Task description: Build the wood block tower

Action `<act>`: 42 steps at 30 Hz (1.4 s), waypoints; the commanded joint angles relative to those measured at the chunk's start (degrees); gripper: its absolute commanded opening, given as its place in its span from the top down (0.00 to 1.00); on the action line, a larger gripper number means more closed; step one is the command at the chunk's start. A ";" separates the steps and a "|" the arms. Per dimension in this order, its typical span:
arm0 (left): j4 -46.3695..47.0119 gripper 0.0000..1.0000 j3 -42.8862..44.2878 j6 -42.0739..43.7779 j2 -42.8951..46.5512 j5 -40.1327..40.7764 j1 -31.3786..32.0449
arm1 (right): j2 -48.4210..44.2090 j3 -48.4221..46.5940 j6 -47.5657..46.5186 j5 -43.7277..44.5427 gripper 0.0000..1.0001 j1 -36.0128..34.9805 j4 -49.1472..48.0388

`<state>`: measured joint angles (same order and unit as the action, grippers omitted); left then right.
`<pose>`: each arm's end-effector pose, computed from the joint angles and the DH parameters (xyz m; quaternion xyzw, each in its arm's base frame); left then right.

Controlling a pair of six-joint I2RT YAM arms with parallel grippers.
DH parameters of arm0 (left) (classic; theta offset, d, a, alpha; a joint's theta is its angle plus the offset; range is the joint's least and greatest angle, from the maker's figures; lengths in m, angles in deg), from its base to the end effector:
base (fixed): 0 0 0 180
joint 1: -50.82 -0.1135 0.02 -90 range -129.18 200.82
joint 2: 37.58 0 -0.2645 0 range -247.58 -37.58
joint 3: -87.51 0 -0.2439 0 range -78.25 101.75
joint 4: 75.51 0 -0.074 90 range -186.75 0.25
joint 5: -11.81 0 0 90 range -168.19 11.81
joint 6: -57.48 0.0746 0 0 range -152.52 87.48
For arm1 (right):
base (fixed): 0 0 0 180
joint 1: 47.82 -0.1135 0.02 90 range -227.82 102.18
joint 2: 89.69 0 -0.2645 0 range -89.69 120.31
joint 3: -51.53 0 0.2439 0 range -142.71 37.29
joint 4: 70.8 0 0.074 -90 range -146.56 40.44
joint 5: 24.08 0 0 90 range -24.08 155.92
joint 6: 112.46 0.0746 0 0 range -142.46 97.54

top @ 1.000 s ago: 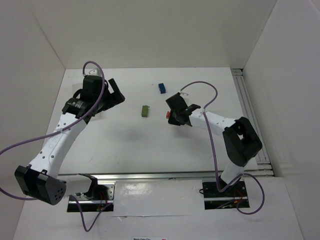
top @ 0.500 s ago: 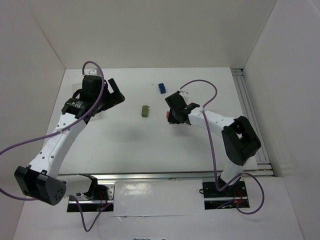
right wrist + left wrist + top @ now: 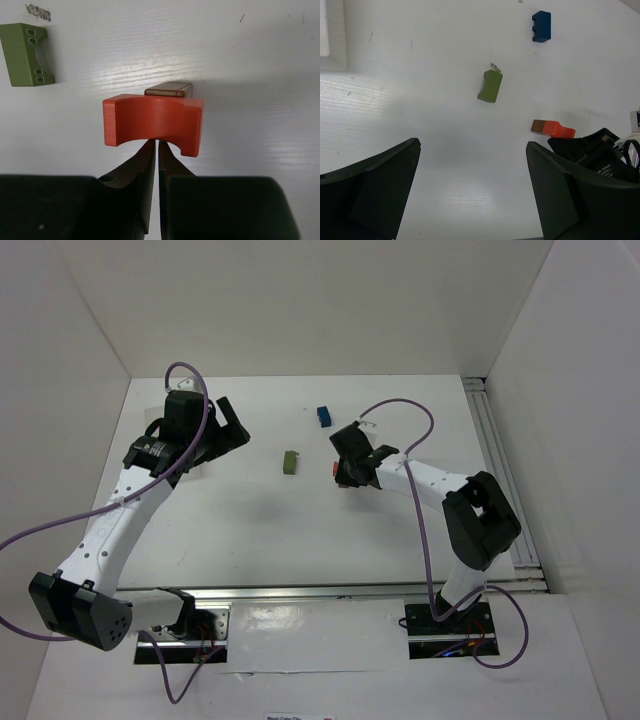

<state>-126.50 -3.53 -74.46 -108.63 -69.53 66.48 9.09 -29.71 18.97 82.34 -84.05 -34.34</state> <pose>0.2823 -0.0675 0.3580 -0.2343 0.8455 -0.1708 0.4484 0.3178 0.2067 0.1836 0.0868 0.9383 0.0860 0.3234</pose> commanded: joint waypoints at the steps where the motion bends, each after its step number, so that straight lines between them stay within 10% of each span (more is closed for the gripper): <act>1: 2.04 0.00 0.16 1.76 1.17 -0.05 -0.37 | 0.45 -2.61 -0.21 2.21 0.87 -0.33 -0.68; 29: 2.04 0.00 -0.36 2.29 1.17 -0.05 -0.37 | -9.82 -3.14 0.32 4.31 0.84 -4.29 6.25; 42: 1.51 0.00 -0.36 2.82 0.65 -0.05 -2.38 | -10.63 -5.16 -2.05 8.10 0.56 -0.17 8.72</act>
<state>-126.16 -3.64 -72.99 -108.63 -69.55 65.50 -2.16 -32.25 17.94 88.02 -85.84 -27.45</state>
